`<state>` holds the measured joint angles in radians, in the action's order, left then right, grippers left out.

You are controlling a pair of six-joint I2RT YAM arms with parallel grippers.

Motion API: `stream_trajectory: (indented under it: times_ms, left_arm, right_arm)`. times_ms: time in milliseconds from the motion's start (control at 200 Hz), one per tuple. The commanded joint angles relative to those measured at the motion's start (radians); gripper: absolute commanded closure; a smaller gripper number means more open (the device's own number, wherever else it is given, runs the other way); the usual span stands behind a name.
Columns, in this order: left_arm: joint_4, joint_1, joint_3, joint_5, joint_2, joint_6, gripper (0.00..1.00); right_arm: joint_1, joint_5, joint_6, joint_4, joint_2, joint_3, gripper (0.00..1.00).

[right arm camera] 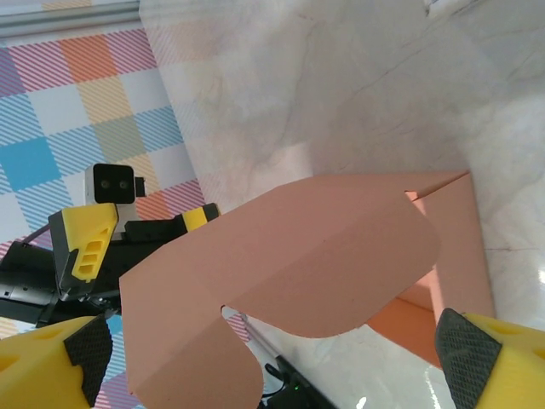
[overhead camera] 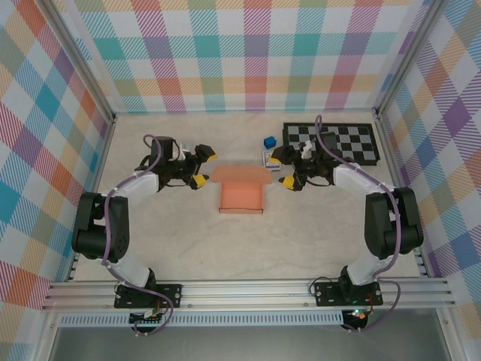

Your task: Fold the paper box

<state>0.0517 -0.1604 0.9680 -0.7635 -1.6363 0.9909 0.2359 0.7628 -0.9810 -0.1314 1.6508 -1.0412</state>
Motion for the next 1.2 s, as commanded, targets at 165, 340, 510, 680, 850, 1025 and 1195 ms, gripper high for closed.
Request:
stream_trajectory:
  times_ms: [165, 340, 510, 680, 850, 1025, 1195]
  left_arm:
    - [0.045, -0.008, 0.032, -0.039, -0.046, 0.086, 0.02]
    - [-0.101, -0.019, 0.028, -0.048, 0.013, 0.011, 0.02]
    - [-0.083, -0.021, 0.033, -0.037, 0.012, 0.023, 0.02]
    - [-0.080, -0.052, 0.055, -0.033, -0.002, 0.042, 0.02]
    - [-0.036, -0.099, 0.027, 0.003, 0.002, 0.100, 0.02]
    - [0.045, -0.128, -0.020, 0.048, 0.009, 0.182, 0.02]
    - [-0.011, -0.099, 0.009, 0.053, 0.004, 0.114, 0.01]
  right_arm:
    - [0.018, 0.069, -0.135, 0.120, 0.044, -0.041, 0.00]
    - [0.028, 0.070, -0.160, 0.138, 0.041, -0.033, 0.00]
    - [0.033, 0.067, -0.154, 0.142, 0.050, -0.029, 0.00]
    - [0.053, 0.069, -0.160, 0.142, 0.063, -0.046, 0.00]
    - [0.099, 0.056, -0.179, 0.165, 0.068, -0.040, 0.00]
    - [0.133, 0.039, -0.216, 0.203, 0.068, -0.027, 0.00]
    - [0.136, 0.030, -0.185, 0.145, 0.055, -0.038, 0.00]
